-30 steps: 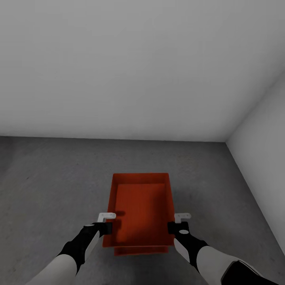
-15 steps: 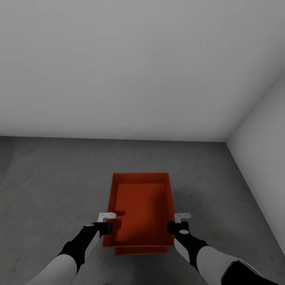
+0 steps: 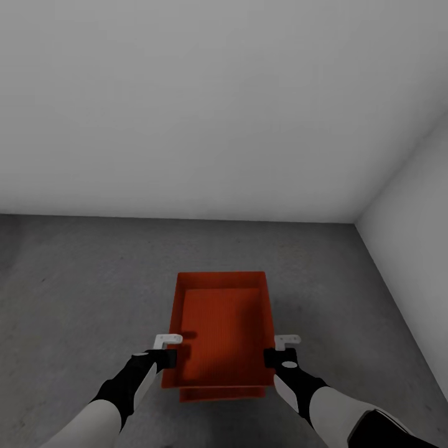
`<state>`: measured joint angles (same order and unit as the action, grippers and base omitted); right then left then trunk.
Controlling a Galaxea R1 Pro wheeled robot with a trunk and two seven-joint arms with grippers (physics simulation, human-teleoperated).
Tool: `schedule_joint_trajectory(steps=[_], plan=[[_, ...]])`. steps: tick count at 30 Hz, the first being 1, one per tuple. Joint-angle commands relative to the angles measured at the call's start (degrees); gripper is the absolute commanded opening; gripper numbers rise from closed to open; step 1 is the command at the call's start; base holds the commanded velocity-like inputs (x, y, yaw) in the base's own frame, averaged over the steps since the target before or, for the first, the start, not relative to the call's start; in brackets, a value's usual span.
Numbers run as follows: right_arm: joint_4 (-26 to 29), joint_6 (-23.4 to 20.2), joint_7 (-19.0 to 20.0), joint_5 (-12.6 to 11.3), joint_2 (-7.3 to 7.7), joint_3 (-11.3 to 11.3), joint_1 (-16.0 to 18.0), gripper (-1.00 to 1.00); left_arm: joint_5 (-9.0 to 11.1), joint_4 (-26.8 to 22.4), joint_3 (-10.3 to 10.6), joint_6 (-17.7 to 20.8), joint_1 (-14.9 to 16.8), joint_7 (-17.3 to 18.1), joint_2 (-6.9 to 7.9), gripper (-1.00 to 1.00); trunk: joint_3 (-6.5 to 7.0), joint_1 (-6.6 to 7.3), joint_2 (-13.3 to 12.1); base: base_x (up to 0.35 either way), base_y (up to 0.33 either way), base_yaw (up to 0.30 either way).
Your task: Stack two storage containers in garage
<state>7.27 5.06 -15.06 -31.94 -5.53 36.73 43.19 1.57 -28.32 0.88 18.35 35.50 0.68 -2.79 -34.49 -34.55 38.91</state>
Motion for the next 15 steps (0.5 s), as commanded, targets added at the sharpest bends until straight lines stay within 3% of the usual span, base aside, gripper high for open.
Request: schedule_joint_trajectory(steps=[1, 15], plan=[[0.12, 0.48, -3.74, 0.66, 0.52, -2.02, 0.05, -1.0, -0.25, 0.0, -0.79, 0.39, 0.01, -0.24, 0.07, -1.0, -0.04, -0.01, 0.05, 0.0, 0.0, 0.0], [0.12, 0.48, -3.74, 0.65, 0.53, -2.02, 0.05, -1.0, -0.25, -0.07, -0.91, 0.42, 0.01, -0.16, 0.06, -1.0, -0.04, -0.01, 0.05, 0.0, 0.0, 0.0]])
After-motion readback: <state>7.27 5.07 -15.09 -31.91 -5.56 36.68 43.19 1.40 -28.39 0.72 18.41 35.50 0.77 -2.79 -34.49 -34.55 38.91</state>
